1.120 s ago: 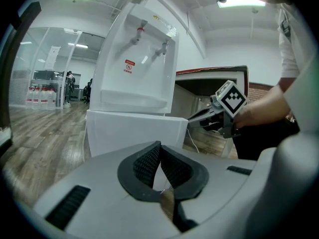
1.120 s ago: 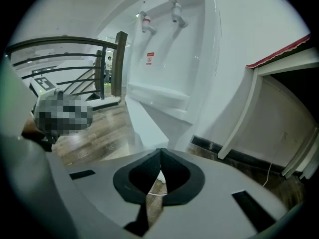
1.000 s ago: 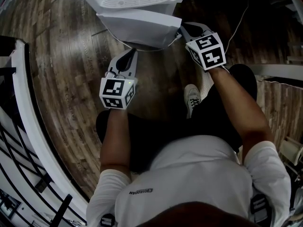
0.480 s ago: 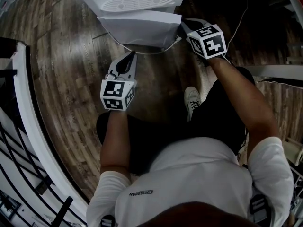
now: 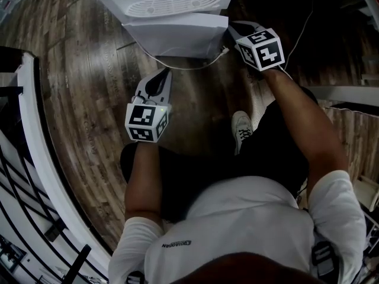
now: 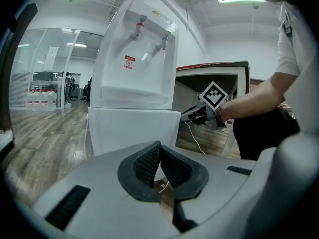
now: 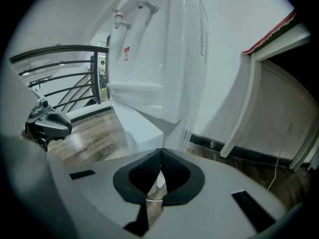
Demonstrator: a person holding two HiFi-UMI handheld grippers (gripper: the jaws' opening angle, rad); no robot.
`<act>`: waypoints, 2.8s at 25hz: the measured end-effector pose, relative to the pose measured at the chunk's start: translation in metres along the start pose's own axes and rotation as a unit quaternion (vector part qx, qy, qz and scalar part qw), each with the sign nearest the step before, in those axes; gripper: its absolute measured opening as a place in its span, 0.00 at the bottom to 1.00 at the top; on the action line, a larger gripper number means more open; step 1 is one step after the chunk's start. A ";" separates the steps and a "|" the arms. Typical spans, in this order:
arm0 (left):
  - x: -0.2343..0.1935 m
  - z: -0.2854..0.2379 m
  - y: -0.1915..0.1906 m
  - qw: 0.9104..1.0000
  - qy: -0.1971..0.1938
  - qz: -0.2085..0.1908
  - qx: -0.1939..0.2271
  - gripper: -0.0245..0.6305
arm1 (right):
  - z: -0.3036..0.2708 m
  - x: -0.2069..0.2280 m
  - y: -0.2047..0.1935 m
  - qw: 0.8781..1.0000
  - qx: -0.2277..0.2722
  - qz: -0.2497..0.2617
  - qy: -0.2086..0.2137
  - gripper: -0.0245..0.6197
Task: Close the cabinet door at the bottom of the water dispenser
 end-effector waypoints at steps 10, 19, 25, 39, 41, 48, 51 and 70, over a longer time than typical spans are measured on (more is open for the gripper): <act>0.000 -0.002 0.003 1.000 0.002 -0.003 0.000 0.03 | -0.009 0.015 0.010 1.000 0.017 -0.012 0.005 0.07; -0.004 -0.006 -0.002 1.000 0.006 0.001 -0.008 0.03 | -0.015 0.026 0.014 0.999 0.024 -0.043 0.010 0.07; -0.002 -0.011 0.000 1.000 0.001 0.002 -0.006 0.03 | -0.018 0.030 0.018 0.999 0.031 -0.040 0.002 0.07; -0.004 -0.015 -0.002 1.000 0.000 0.005 -0.013 0.03 | -0.028 0.042 0.025 0.997 0.047 -0.066 -0.006 0.07; -0.005 -0.015 -0.002 1.000 0.001 0.006 -0.012 0.03 | -0.029 0.044 0.027 0.996 0.049 -0.073 -0.007 0.07; -0.007 -0.017 -0.002 1.000 -0.001 0.011 -0.010 0.03 | -0.032 0.047 0.031 0.995 0.056 -0.078 -0.012 0.07; -0.007 -0.017 -0.001 1.000 -0.002 0.012 -0.009 0.03 | -0.032 0.047 0.031 0.996 0.051 -0.074 -0.019 0.07; -0.008 -0.013 0.002 0.996 0.021 0.083 0.000 0.03 | -0.010 -0.008 0.020 0.996 0.014 -0.053 0.067 0.07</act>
Point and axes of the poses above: the fingertips, and each gripper's own axes: z backward along the fingers, x to its right, y out of its top, the point moved 4 cm from there along z, backward along the fingers, and after that the axes turned 12 degrees about -x, right-handed, at the moved point
